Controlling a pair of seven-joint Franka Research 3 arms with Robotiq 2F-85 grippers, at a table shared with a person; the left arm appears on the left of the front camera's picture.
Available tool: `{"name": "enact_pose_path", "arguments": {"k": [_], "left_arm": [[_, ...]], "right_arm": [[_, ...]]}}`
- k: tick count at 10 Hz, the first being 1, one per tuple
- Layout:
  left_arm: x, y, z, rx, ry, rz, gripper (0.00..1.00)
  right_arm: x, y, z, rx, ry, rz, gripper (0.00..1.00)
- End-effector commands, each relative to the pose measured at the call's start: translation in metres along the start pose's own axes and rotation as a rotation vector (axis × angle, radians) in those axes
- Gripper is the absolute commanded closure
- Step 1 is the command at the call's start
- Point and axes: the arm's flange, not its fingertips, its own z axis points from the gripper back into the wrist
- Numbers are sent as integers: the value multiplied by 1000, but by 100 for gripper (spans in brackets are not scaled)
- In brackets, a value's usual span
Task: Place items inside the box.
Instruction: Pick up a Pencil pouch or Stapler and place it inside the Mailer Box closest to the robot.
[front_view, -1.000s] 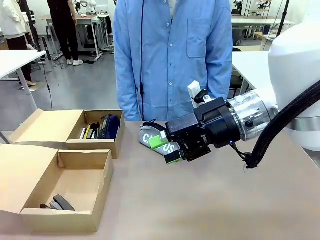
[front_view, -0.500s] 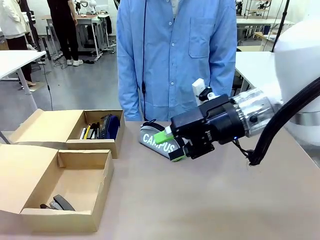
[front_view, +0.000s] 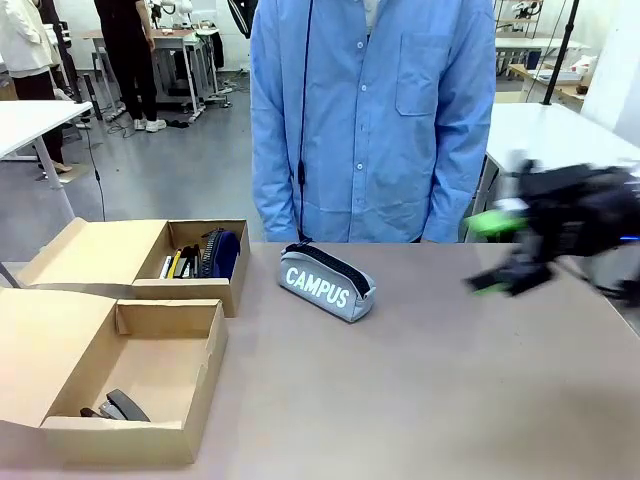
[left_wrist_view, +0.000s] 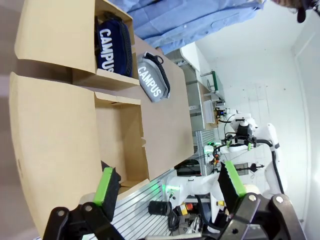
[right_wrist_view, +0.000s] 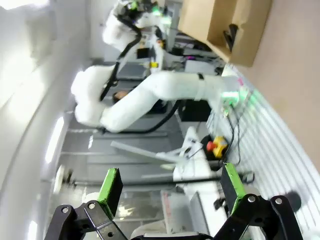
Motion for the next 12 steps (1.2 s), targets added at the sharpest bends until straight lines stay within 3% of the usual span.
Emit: {"name": "enact_pose_path", "arguments": {"k": [1, 3, 4, 5, 12], "left_arm": [[0, -1, 0, -24, -8, -20, 0], [0, -1, 0, -24, -8, -20, 0], [0, -1, 0, -24, -8, -20, 0], [0, -1, 0, -24, -8, -20, 0], [0, -1, 0, -24, -8, -20, 0]], "right_arm": [[-67, -40, 77, -15, -47, 26, 0], [-121, -92, 135, 107, -212, 88, 0], [-133, -112, 137, 119, -299, 77, 0], [-115, -57, 125, 61, -152, 21, 0], [-115, -57, 125, 61, -152, 21, 0]]}}
